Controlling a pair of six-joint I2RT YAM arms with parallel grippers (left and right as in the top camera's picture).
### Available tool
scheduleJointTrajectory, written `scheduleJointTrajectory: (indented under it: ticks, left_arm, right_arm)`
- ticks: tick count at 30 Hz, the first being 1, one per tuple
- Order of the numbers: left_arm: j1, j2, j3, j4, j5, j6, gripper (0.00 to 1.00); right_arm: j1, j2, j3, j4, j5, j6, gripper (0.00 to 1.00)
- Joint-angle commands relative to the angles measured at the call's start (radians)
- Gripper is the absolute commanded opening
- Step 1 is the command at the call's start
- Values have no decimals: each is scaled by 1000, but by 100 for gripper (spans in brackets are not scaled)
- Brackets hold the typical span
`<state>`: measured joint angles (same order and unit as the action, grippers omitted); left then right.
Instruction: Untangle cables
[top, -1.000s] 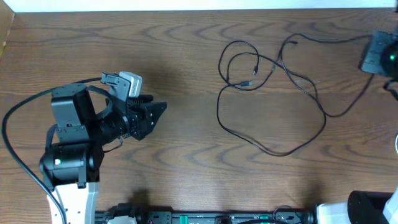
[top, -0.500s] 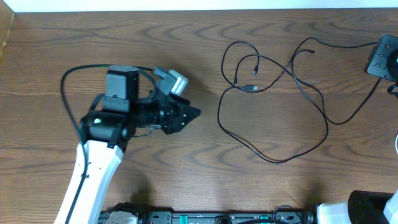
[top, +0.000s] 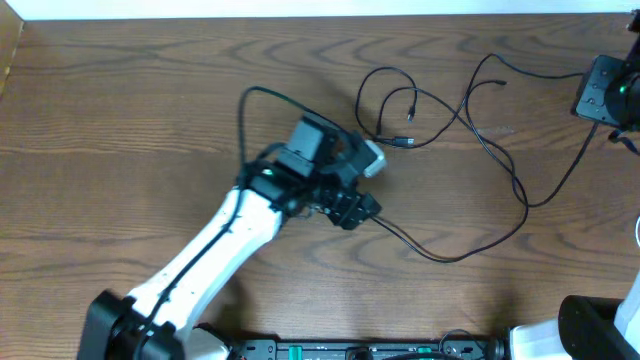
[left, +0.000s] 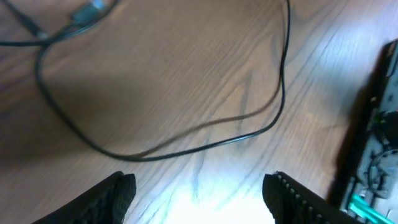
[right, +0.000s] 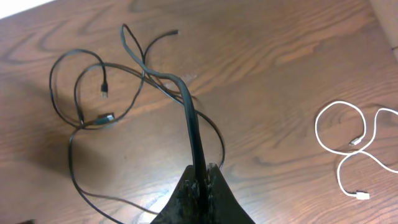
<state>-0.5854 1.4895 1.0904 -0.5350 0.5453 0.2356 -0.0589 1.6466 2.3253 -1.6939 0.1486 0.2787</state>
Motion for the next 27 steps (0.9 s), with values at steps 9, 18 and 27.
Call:
scheduleJointTrajectory:
  ticks: [9, 18, 27]
  left_arm:
    - [-173, 250, 3, 178, -56, 11, 71]
    - [-217, 252, 3, 112, 103, 316, 72]
    - [-217, 256, 3, 62, 98, 479, 74]
  right_arm:
    - [-5, 6, -51, -2, -26, 13, 1]
    - [-5, 6, -51, -4, -29, 12, 1]
    - [-5, 6, -51, -4, -96, -19, 1]
